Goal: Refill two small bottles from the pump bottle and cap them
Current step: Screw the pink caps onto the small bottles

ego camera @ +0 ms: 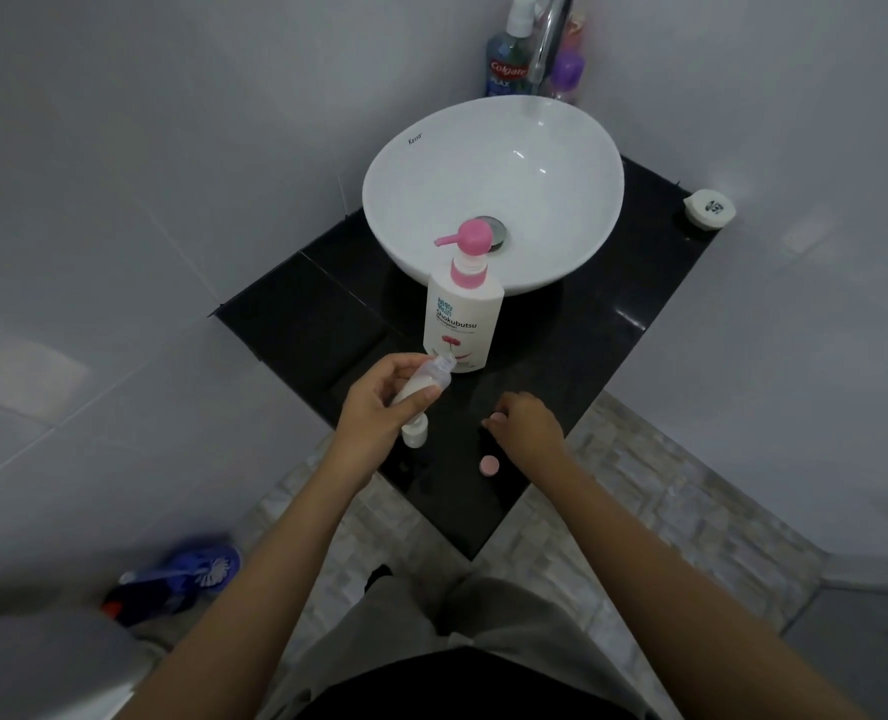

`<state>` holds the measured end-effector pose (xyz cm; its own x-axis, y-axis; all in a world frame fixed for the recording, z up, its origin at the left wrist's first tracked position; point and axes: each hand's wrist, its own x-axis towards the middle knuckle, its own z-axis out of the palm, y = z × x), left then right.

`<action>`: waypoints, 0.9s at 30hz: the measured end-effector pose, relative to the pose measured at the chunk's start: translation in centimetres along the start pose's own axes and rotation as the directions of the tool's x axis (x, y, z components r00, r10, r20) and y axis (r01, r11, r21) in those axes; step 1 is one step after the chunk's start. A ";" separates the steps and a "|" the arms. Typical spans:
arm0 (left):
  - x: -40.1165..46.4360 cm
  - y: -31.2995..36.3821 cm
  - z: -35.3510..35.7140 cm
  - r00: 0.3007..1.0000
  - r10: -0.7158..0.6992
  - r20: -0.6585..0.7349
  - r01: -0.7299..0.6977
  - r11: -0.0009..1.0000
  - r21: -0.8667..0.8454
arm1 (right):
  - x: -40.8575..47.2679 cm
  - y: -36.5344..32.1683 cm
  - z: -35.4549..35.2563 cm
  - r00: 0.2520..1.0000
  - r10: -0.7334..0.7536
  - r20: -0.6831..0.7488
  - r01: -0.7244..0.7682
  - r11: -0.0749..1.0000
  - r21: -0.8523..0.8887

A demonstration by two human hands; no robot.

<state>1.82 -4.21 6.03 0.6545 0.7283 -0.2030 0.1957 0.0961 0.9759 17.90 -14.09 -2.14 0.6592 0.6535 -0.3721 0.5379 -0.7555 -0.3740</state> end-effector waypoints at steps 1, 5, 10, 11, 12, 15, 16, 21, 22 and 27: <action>0.0 0.1 0.0 1.000 0.000 0.004 0.000 1.000 -0.003 | 0.1 0.1 0.0 1.000 0.011 0.012 -0.011 1.000 0.005; 0.0 0.3 0.0 1.000 0.004 0.009 -0.003 1.000 -0.022 | -0.3 -0.4 -1.4 0.999 0.033 0.012 -0.035 0.948 0.317; 0.0 0.8 -0.3 0.999 0.022 0.037 -0.021 0.999 -0.038 | -4.0 -3.2 -8.2 0.994 -0.099 -0.039 0.086 0.534 0.841; 0.0 1.0 -0.3 0.998 0.026 0.050 -0.024 0.999 -0.038 | -4.6 -3.5 -9.2 0.989 -0.136 -0.057 0.118 0.503 0.856; 0.0 1.2 -0.3 0.997 0.031 0.064 -0.029 0.999 -0.035 | -5.1 -3.8 -10.0 0.984 -0.167 -0.067 0.144 0.505 0.851; 0.0 1.6 -0.1 0.993 0.055 0.102 -0.053 0.998 -0.021 | -5.8 -4.1 -10.9 0.967 -0.246 -0.063 0.199 0.580 0.790; 0.0 1.8 0.0 0.992 0.061 0.110 -0.059 0.998 -0.018 | -5.9 -4.1 -11.1 0.962 -0.267 -0.065 0.216 0.589 0.779; 0.1 1.8 0.2 0.989 0.066 0.134 -0.071 0.997 0.030 | -6.2 -4.0 -11.7 0.931 -0.356 -0.084 0.304 0.625 0.719; 0.2 1.7 0.2 0.988 0.068 0.139 -0.073 0.997 0.036 | -6.2 -3.9 -11.8 0.922 -0.376 -0.093 0.333 0.645 0.688; 0.3 2.1 0.8 0.986 0.073 0.147 -0.078 0.997 0.028 | -6.3 -3.7 -12.3 0.894 -0.416 -0.166 0.426 0.674 0.603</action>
<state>3.03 -4.29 7.95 0.7675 0.6253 -0.1412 0.1648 0.0203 0.9861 18.18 -15.99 12.06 0.4528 0.8909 -0.0356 0.3268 -0.2030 -0.9230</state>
